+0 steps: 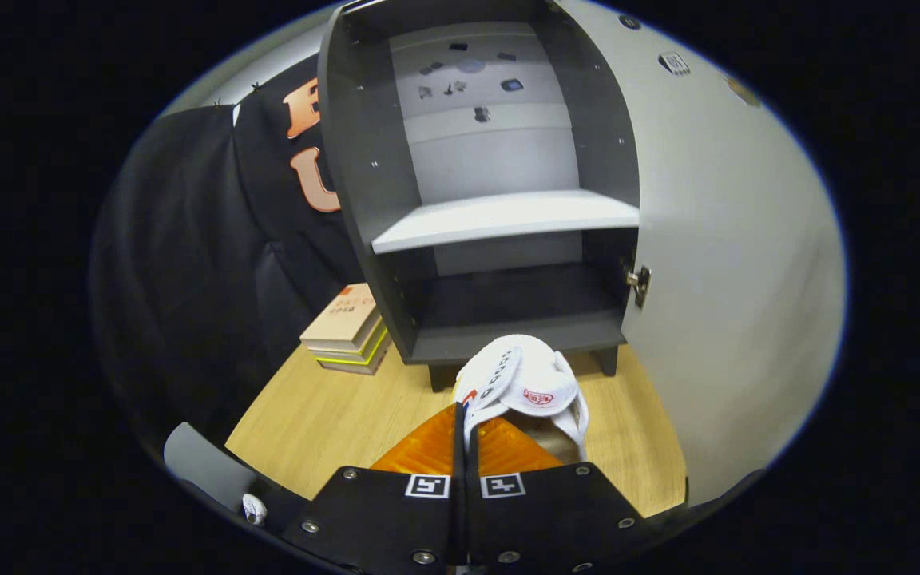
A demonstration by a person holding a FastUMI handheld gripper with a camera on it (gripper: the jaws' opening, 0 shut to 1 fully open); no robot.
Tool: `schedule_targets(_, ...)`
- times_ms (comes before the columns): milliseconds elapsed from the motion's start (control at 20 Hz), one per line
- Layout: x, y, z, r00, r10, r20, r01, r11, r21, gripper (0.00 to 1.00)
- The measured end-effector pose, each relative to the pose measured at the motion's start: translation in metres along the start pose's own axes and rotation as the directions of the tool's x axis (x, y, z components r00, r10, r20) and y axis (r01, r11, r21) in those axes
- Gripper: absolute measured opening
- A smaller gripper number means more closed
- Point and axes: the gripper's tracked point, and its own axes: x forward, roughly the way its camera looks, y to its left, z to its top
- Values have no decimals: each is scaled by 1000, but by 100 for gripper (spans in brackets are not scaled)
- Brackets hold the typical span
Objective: Open the shoe cabinet door, grab the shoes and put them into the shoe cabinet, then close the shoe cabinet door.
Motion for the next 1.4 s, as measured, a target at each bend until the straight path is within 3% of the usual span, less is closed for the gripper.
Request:
schedule_targets(200,-8,2,76,993,29,116,-23,999,-49,0)
schedule_targets(550,71,-9,169,982,11,190,9,995,-100,0)
schedule_targets(1000,168,-15,219,986,16,164,3,994,-114,0)
schedule_targets(1400,225,-20,227,993,-4,117,18,992,-124,0)
